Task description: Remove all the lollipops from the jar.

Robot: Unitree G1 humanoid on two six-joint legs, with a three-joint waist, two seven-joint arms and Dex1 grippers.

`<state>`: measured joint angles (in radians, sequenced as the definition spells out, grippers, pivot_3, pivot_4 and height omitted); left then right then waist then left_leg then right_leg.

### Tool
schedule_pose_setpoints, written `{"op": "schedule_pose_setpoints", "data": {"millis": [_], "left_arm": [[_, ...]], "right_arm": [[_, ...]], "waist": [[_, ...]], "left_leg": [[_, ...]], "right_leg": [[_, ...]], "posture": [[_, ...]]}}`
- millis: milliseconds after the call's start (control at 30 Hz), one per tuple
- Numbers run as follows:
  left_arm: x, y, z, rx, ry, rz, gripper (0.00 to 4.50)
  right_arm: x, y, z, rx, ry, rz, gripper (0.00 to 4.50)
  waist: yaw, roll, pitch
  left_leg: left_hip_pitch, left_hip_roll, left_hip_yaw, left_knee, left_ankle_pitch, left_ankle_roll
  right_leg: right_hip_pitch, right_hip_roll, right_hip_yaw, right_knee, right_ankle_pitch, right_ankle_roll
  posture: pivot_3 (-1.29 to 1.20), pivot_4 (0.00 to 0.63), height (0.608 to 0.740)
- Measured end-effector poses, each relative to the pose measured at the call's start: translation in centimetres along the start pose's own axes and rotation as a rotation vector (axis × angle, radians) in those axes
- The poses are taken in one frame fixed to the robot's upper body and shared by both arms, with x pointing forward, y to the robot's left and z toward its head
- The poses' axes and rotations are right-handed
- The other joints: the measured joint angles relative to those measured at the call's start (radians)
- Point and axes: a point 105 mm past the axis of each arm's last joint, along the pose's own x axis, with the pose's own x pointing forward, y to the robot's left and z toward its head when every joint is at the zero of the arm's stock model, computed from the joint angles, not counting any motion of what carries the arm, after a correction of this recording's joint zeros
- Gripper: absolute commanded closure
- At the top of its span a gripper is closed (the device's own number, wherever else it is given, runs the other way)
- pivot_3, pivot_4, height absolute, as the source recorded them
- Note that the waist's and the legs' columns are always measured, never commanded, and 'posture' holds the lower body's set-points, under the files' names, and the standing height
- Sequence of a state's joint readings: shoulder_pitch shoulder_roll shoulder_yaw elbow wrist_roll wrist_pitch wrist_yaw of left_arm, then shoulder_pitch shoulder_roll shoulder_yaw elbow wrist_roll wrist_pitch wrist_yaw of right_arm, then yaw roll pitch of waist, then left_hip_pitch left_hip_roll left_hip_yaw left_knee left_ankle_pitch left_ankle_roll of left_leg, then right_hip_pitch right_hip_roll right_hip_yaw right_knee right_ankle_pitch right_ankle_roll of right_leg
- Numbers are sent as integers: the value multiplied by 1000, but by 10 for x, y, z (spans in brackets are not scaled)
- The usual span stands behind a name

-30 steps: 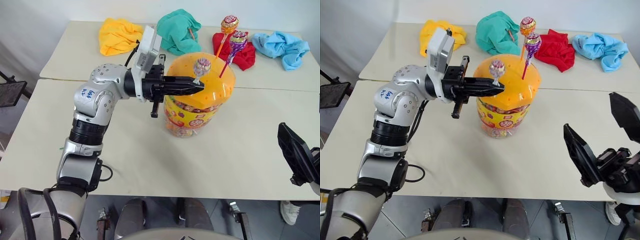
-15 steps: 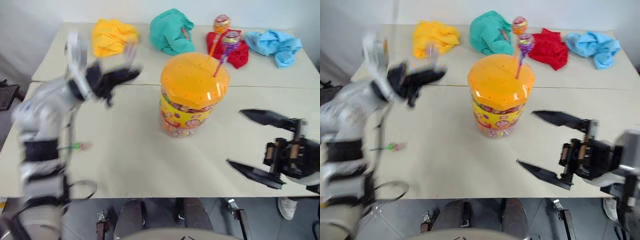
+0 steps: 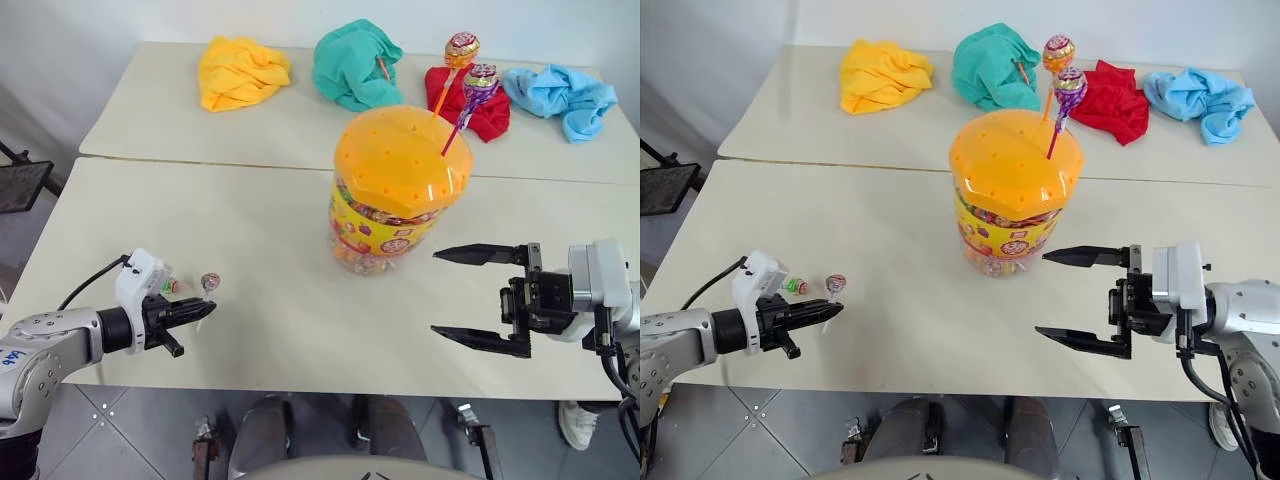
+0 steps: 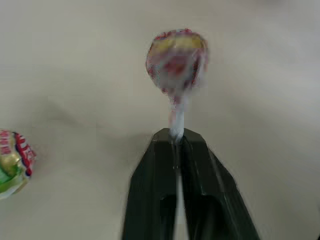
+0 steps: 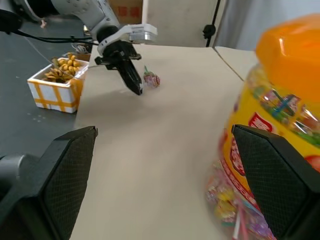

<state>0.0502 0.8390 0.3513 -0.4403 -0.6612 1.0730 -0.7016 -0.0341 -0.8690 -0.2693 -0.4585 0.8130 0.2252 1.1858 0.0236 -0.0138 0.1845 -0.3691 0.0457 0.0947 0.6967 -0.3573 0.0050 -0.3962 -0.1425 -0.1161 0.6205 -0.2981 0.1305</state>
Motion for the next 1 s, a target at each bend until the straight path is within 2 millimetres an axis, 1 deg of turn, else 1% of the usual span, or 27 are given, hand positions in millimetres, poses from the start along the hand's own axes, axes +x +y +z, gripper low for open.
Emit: {"op": "schedule_pose_setpoints", "data": {"millis": [33, 67, 100, 167, 267, 367, 433, 500, 567, 667, 767, 867, 1000], "left_arm": [[0, 2, 2, 6, -15, -3, 2945], [-1, 5, 5, 19, -29, -5, 2542], [-3, 7, 7, 33, -39, -10, 2358], [-8, 8, 18, 91, -97, -54, 1799], [-23, -3, 50, 206, -263, -190, 1799], [-36, -8, 80, 296, -426, -278, 1799], [-36, -17, 100, 311, -565, -349, 1799], [-35, -30, 119, 311, -699, -439, 1799], [-35, -39, 130, 307, -773, -493, 1799], [-32, -53, 145, 303, -863, -587, 1799], [-31, -61, 154, 304, -903, -632, 1780], [-36, -65, 161, 312, -933, -656, 1780], [-36, -65, 161, 310, -933, -660, 1780]], "right_arm": [[1, -5, 2, 8, -9, -26, 0], [2, -10, 6, 16, -23, -54, 0], [2, -14, 9, 22, -35, -78, 0], [3, -24, 17, 48, -64, -143, 0], [3, -42, 34, 67, -125, -272, 0], [2, -59, 51, 66, -195, -384, 0], [4, -68, 61, 59, -231, -416, 0], [8, -75, 71, 59, -259, -440, 0], [13, -80, 73, 68, -251, -454, 0], [24, -84, 67, 86, -224, -462, 0], [28, -85, 63, 106, -215, -459, 581], [30, -83, 59, 118, -197, -433, 1539], [31, -83, 59, 122, -195, -429, 2916]], "waist": [[-1, 0, 0], [-2, 0, 0], [-2, 0, 0], [-1, 0, 0], [-2, 0, 0], [1, 1, 0], [1, 1, 0], [-1, 1, 0], [-1, 1, 0], [-3, 1, 0], [-3, 1, 0], [-3, 1, 0], [-3, 1, 0]], "left_leg": [[0, 0, 1, 0, 0, 0], [-1, 1, 1, 0, 0, -1], [-1, 2, 1, 0, 0, -1], [-1, 2, 2, 0, -1, -2], [-2, 2, 3, 0, -1, -2], [-3, 2, 4, 0, -1, -2], [-4, 2, 5, 1, -1, -2], [-4, 2, 6, 1, -1, -2], [-3, 2, 8, 1, -1, -2], [-3, 2, 10, 1, -1, -2], [-3, 2, 11, 1, -1, -2], [-3, 2, 10, 1, -1, -2], [-3, 2, 10, 1, -1, -2]], "right_leg": [[-1, 0, 0, 0, 0, -1], [-2, 1, 0, 0, -1, -1], [-2, 2, 0, 0, -1, -1], [-3, 2, 0, 0, -1, -2], [-4, 2, 0, 1, -1, -2], [-4, 2, 0, 1, -1, -2], [-4, 3, 0, 1, -1, -1], [-4, 3, 0, 2, 0, -1], [-4, 3, 0, 2, 0, -1], [-5, 4, 0, 2, 0, -1], [-5, 4, 0, 2, 0, -1], [-5, 4, 0, 2, 0, -1], [-5, 5, 0, 1, 0, -1]], "posture": [[0, 150, 740], [0, 150, 740], [0, 150, 740], [0, 150, 740], [0, 150, 740], [0, 150, 740], [0, 150, 740], [0, 150, 740], [0, 150, 740], [0, 150, 740], [0, 150, 740], [0, 150, 740], [0, 150, 740]]}}
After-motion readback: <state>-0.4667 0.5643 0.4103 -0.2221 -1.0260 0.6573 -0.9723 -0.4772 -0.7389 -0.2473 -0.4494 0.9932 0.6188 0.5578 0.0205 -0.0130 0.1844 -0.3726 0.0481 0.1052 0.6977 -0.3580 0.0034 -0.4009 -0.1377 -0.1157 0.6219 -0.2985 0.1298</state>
